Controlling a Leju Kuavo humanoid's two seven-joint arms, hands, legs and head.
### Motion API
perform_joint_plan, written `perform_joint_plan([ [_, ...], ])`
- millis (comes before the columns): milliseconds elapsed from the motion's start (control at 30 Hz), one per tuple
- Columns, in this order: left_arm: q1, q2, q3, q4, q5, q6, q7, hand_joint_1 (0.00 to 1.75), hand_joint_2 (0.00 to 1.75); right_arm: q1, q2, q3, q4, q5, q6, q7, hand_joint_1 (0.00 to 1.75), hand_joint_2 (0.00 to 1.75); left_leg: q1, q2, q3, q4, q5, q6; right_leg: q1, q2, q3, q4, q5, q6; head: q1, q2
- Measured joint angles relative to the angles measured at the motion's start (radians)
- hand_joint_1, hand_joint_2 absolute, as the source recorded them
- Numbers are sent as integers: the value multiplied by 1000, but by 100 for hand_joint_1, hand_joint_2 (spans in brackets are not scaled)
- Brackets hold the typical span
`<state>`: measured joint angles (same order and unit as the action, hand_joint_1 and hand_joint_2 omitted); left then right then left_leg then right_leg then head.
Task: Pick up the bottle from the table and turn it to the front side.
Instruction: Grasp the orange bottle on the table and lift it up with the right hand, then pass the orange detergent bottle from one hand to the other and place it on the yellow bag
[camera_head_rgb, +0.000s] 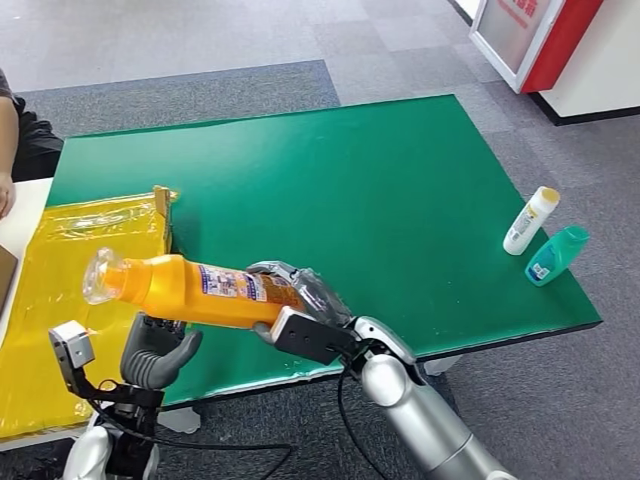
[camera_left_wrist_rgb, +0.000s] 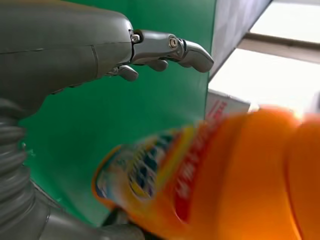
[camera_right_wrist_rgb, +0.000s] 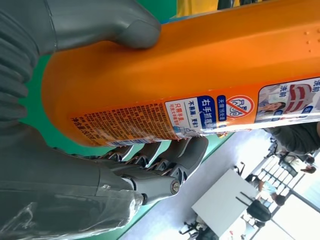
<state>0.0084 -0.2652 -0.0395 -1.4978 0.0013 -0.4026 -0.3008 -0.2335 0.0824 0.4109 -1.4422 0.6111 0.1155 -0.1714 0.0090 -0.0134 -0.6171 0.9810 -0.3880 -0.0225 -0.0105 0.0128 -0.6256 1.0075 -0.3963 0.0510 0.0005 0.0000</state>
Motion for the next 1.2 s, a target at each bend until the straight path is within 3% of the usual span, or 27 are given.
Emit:
perform_joint_plan([
  [367, -40, 56, -169, -52, -53, 73, 24, 0, 175, 0, 40, 1, 63, 75, -27, 0, 175, 175, 0, 0, 0, 0, 0, 0, 0, 0, -1, 0, 0, 0, 0, 0],
  [767, -42, 54, -221, -172, -210, 162, -28, 0, 175, 22, 59, -40, 109, 120, -28, 32, 175, 175, 0, 0, 0, 0, 0, 0, 0, 0, -1, 0, 0, 0, 0, 0],
  [800, -42, 53, -224, -181, -218, 166, -30, 12, 175, 24, 61, -44, 113, 122, -27, 33, 175, 175, 0, 0, 0, 0, 0, 0, 0, 0, -1, 0, 0, 0, 0, 0],
  [933, -41, 53, -230, -207, -253, 180, -34, 154, 175, 30, 66, -56, 125, 132, -25, 35, 175, 175, 0, 0, 0, 0, 0, 0, 0, 0, -1, 0, 0, 0, 0, 0],
  [1000, -41, 53, -233, -214, -265, 184, -32, 175, 175, 31, 69, -61, 130, 135, -23, 35, 175, 175, 0, 0, 0, 0, 0, 0, 0, 0, -1, 0, 0, 0, 0, 0],
  [1200, -41, 53, -234, -217, -275, 186, -19, 175, 175, 41, 74, -66, 137, 142, -17, 33, 175, 175, 0, 0, 0, 0, 0, 0, 0, 0, -1, 0, 0, 0, 0, 0],
])
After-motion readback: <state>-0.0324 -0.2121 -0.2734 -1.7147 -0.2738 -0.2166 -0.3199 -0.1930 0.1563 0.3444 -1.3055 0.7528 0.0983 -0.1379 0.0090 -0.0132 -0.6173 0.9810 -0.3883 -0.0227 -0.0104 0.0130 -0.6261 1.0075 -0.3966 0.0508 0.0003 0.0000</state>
